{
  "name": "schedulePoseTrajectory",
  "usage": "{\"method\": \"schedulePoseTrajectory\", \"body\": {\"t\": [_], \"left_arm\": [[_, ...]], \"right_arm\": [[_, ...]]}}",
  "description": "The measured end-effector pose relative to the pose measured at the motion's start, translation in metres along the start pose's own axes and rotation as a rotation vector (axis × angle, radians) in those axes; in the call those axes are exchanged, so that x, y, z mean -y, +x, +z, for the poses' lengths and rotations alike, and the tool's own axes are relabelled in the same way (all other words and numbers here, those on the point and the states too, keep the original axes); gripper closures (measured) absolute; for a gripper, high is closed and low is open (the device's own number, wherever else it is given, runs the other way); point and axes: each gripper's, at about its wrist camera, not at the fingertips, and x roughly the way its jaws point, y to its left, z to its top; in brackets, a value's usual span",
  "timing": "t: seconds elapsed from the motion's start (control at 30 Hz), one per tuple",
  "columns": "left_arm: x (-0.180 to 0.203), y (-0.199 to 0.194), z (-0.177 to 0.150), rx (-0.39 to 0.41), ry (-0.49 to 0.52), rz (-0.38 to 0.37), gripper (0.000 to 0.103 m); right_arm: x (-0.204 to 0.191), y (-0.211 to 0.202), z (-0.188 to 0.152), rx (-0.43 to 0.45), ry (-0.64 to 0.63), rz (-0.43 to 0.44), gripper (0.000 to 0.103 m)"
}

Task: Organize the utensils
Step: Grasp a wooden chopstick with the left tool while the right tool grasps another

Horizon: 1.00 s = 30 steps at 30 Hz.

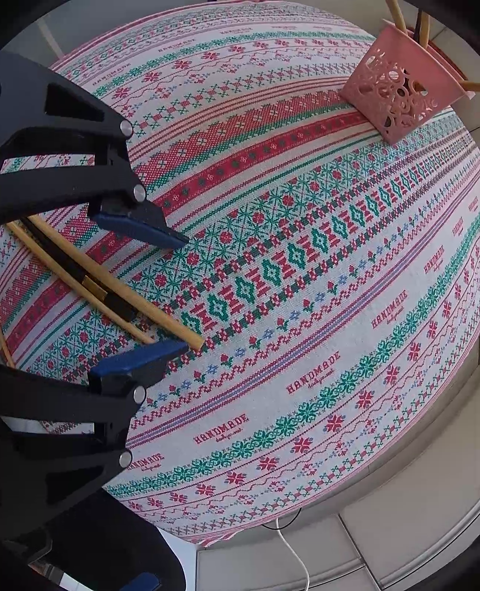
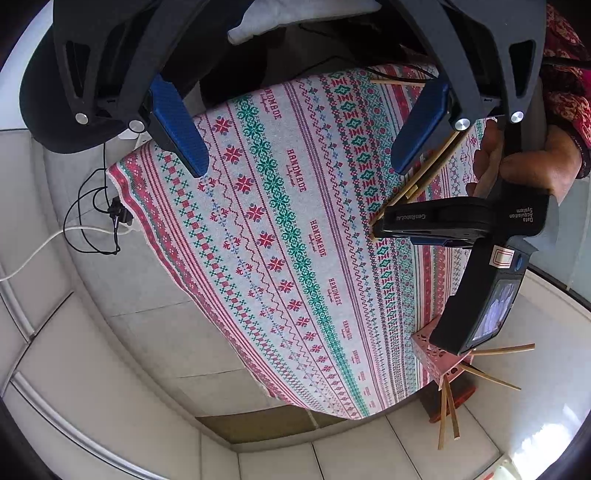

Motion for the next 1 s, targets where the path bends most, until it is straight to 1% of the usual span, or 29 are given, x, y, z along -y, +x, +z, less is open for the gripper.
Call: {"method": "schedulePoseTrajectory", "body": {"t": [0.03,0.07,0.1,0.13,0.17,0.2,0.23,0.27,0.3,0.37,0.47,0.53,0.6,0.63,0.7,0.73,0.77,0.8,0.87,1.0], "left_arm": [[0.001,0.000,0.000,0.006,0.003,-0.005,0.061],[0.000,0.001,0.000,0.012,0.005,-0.010,0.065],[-0.002,0.001,0.001,0.018,0.002,-0.020,0.075],[-0.004,0.002,0.003,0.025,-0.001,-0.042,0.078],[-0.007,0.003,0.005,0.031,-0.007,-0.069,0.086],[-0.012,0.002,0.005,0.038,-0.009,-0.076,0.089],[-0.015,0.002,0.005,0.054,-0.008,-0.039,0.090],[-0.023,0.001,0.004,0.064,-0.009,-0.034,0.091],[-0.031,0.000,0.003,0.072,-0.017,-0.053,0.092],[-0.044,-0.006,0.002,0.101,-0.049,-0.041,0.094],[-0.067,-0.028,-0.004,0.177,-0.107,-0.067,0.096],[-0.081,-0.045,-0.011,0.237,-0.136,-0.075,0.096],[-0.095,-0.064,-0.019,0.300,-0.161,-0.075,0.096],[-0.098,-0.073,-0.023,0.327,-0.171,-0.076,0.096],[-0.100,-0.088,-0.031,0.373,-0.187,-0.068,0.096],[-0.106,-0.094,-0.035,0.398,-0.199,-0.071,0.096],[-0.104,-0.099,-0.039,0.412,-0.210,-0.077,0.096],[-0.109,-0.102,-0.041,0.425,-0.220,-0.083,0.096],[-0.107,-0.110,-0.041,0.437,-0.235,-0.090,0.096],[-0.112,-0.109,-0.044,0.444,-0.251,-0.101,0.096]], "right_arm": [[0.001,0.001,0.000,-0.005,0.004,0.001,0.007],[0.001,0.003,0.001,-0.009,0.006,0.002,0.007],[0.000,0.004,0.001,-0.011,0.006,0.001,0.007],[0.000,0.005,0.001,-0.013,0.006,-0.002,0.007],[-0.001,0.006,0.002,-0.013,0.005,-0.005,0.007],[-0.003,0.008,0.002,-0.013,0.002,-0.009,0.007],[-0.005,0.009,0.003,-0.015,-0.003,-0.010,0.007],[-0.008,0.012,0.003,-0.017,-0.007,-0.009,0.007],[-0.011,0.015,0.004,-0.020,-0.007,-0.009,0.007],[-0.018,0.025,0.006,-0.037,-0.002,-0.009,0.007],[-0.030,0.045,0.010,-0.078,0.025,0.024,0.008],[-0.039,0.061,0.015,-0.120,0.061,0.049,0.015],[-0.046,0.076,0.020,-0.164,0.099,0.057,0.031],[-0.048,0.083,0.023,-0.185,0.122,0.059,0.036],[-0.053,0.095,0.026,-0.216,0.161,0.052,0.055],[-0.054,0.100,0.028,-0.226,0.178,0.047,0.058],[-0.055,0.104,0.029,-0.234,0.195,0.044,0.063],[-0.056,0.108,0.029,-0.243,0.211,0.041,0.066],[-0.058,0.115,0.029,-0.259,0.238,0.046,0.066],[-0.068,0.118,0.030,-0.249,0.246,0.058,0.066]]}}
